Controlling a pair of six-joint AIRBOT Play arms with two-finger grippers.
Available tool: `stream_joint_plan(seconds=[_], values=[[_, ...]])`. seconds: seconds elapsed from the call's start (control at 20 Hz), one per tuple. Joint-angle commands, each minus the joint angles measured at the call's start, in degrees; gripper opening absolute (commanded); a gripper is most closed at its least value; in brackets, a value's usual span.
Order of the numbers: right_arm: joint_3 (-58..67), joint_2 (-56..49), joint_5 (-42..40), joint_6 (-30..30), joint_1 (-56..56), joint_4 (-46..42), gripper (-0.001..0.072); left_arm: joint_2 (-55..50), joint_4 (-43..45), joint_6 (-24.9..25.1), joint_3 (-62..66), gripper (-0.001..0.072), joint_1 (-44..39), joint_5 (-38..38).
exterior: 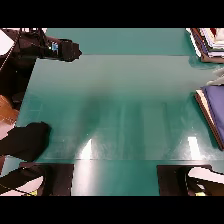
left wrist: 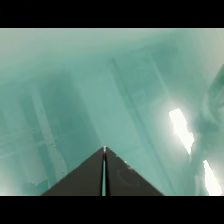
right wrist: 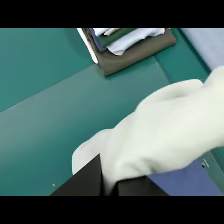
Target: Fold the shirts.
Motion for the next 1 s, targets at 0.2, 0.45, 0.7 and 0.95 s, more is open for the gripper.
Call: stream_joint_plan(seconds=[0.2, 0.45, 0.7, 0.95], values=[[-12.0, 8.5, 6.0, 0.0, -4.6, -3.5, 0.0015, 0.0, 0.1, 0.5, 0.0, 0.0028, 0.0, 0.0], [-26.9, 16.0, 9.0, 0.0, -10.9, -22.4, 0.0022, 0.0, 0.1, 0.5, 0.0, 0.0028, 0.0, 0.0], [-37.4, 20.5, 10.0, 0.0, -22.0, -25.0, 0.058, 0.0, 0.1, 1.5, 0.0, 0.0028, 0.0, 0.0], [-36.1, 22.3, 4.6, 0.0, -16.9, -10.6, 0.0579, 0.0, 0.0, 1.5, 0.0, 0.0028, 0.0, 0.1]])
